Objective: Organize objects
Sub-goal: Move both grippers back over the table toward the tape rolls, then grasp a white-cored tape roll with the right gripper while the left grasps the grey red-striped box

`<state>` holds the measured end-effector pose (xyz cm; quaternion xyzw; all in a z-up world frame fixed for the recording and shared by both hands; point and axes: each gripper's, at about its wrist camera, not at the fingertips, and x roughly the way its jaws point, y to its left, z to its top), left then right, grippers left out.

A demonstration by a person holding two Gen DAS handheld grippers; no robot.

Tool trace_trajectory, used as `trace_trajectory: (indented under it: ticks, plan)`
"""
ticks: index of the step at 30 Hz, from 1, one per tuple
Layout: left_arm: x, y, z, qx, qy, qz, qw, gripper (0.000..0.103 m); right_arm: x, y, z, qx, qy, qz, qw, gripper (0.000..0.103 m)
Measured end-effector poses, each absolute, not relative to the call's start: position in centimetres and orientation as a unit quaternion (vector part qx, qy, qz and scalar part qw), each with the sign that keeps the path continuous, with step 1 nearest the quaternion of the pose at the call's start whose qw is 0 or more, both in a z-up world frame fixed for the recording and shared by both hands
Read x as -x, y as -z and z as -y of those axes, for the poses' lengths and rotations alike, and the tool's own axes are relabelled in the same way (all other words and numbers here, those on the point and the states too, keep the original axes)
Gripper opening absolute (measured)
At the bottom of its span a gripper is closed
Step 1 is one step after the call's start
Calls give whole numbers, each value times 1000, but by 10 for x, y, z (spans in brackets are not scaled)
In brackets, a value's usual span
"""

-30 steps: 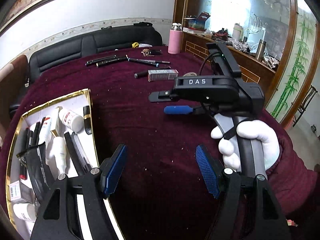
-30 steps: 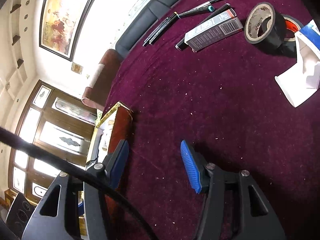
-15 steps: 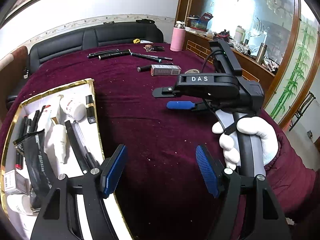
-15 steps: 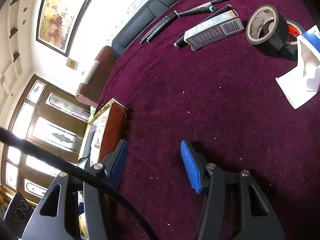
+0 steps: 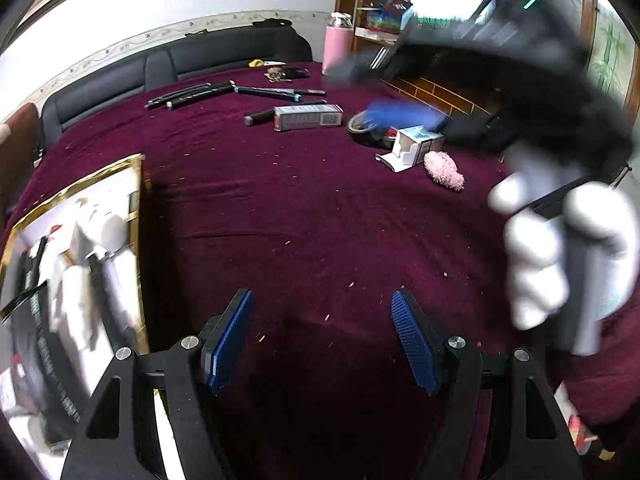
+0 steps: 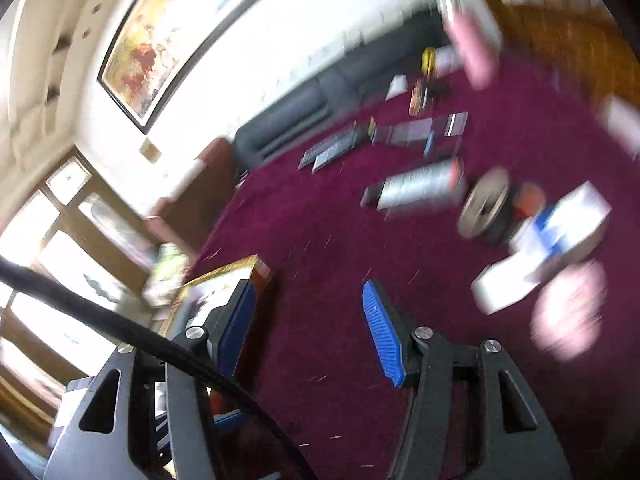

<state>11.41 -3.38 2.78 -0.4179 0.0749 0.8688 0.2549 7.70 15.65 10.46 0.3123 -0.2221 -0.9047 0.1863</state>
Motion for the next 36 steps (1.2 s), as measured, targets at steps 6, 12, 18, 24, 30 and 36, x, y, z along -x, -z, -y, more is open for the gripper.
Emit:
trace_trajectory:
  ticks: [6, 12, 18, 24, 30, 36]
  plan:
    - [-81, -7, 17, 455, -856, -43, 244, 65, -110, -163, -186, -175, 966, 165, 97, 103]
    - [-69, 0, 9, 458, -860, -35, 222, 71, -66, -133, -213, -282, 932, 217, 72, 103]
    - [-65, 3, 2, 464, -850, -36, 247, 92, -55, -137, -210, -244, 955, 153, 72, 103]
    - [-70, 9, -23, 470, -846, -114, 225, 101, -20, -121, -222, -333, 928, 151, 79, 97]
    - [-72, 9, -25, 470, -846, -128, 219, 101, -15, -107, -222, -382, 912, 116, 94, 97]
    - [-72, 9, -26, 470, -846, -128, 219, 101, 13, -83, -211, -447, 885, 77, 105, 95]
